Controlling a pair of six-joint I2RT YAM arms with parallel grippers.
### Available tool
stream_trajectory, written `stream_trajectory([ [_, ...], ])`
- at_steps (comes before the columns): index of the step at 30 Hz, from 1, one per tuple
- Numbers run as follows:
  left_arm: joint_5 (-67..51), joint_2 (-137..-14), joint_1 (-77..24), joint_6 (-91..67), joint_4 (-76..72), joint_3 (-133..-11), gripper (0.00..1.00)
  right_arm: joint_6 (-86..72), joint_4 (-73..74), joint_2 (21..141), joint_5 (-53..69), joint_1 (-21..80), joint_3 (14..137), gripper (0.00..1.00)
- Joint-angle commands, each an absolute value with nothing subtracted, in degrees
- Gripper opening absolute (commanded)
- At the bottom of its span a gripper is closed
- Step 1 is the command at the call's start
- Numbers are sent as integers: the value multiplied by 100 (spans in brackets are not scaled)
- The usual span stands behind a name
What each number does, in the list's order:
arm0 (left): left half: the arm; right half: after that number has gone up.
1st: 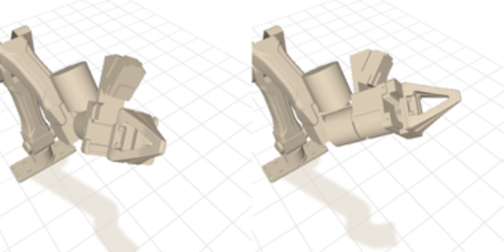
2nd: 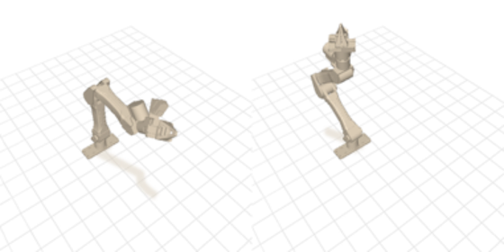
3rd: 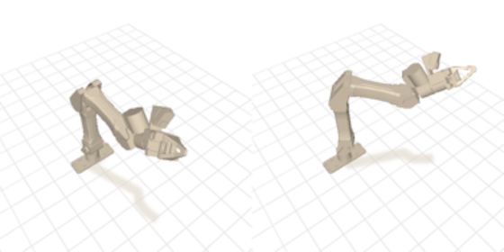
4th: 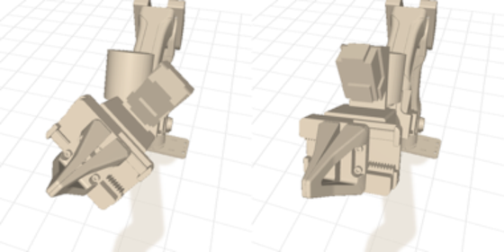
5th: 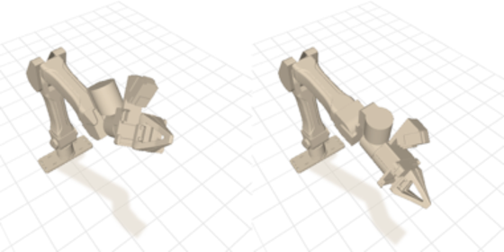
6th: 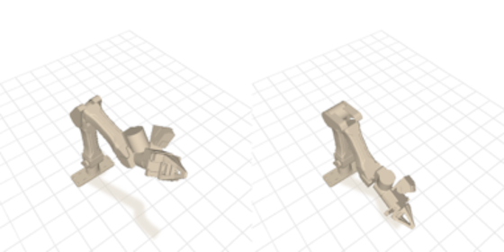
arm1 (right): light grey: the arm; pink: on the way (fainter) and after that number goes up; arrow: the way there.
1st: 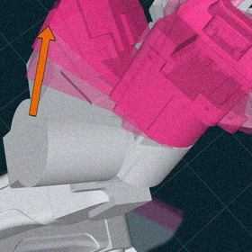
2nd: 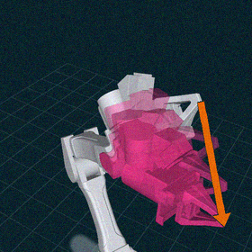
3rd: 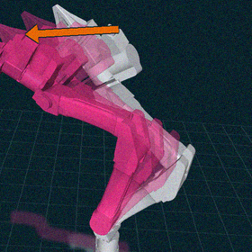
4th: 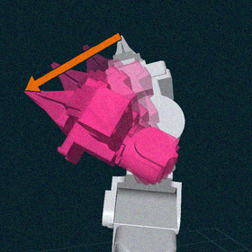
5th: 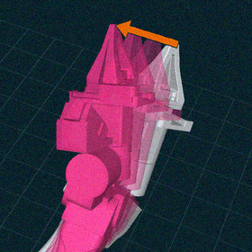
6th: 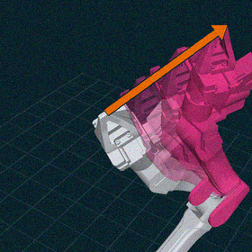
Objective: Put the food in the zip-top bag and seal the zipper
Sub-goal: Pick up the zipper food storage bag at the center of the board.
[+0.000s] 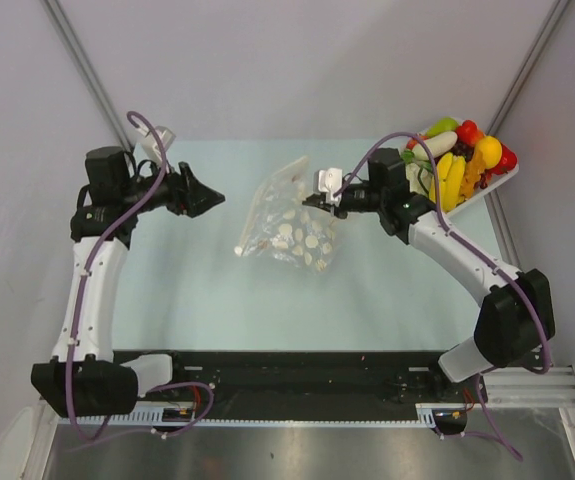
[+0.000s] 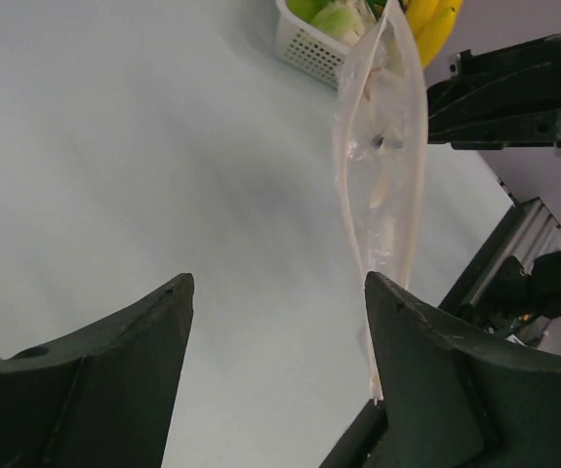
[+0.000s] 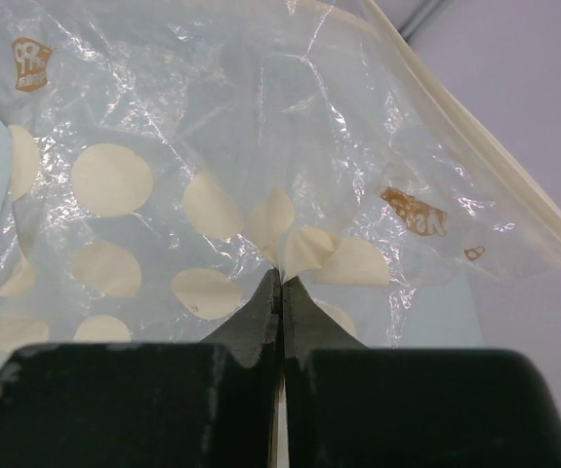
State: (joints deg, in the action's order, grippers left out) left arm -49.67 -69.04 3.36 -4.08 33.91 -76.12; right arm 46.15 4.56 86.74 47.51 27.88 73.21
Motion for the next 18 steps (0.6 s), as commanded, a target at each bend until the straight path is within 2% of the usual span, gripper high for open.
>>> stream_trajectory([
  [1,-5388,-6408,132,-554,3138,-7111,72,5264,53,8148,5185,2944,6901,0],
  [5,-5169,-6170,-263,-387,3173,-6777,64,5431,-272,7911,5168,3137,6671,0],
  [10,-4939,-6187,-694,-369,3182,-6618,62,5748,-123,7849,5159,3340,6609,0],
  [13,-5027,-6214,-791,-448,3120,-6618,57,5792,-97,7831,5115,3419,6601,0],
  [18,-5203,-6196,-844,-483,3181,-6539,57,5810,-132,7901,4983,3507,6592,0],
])
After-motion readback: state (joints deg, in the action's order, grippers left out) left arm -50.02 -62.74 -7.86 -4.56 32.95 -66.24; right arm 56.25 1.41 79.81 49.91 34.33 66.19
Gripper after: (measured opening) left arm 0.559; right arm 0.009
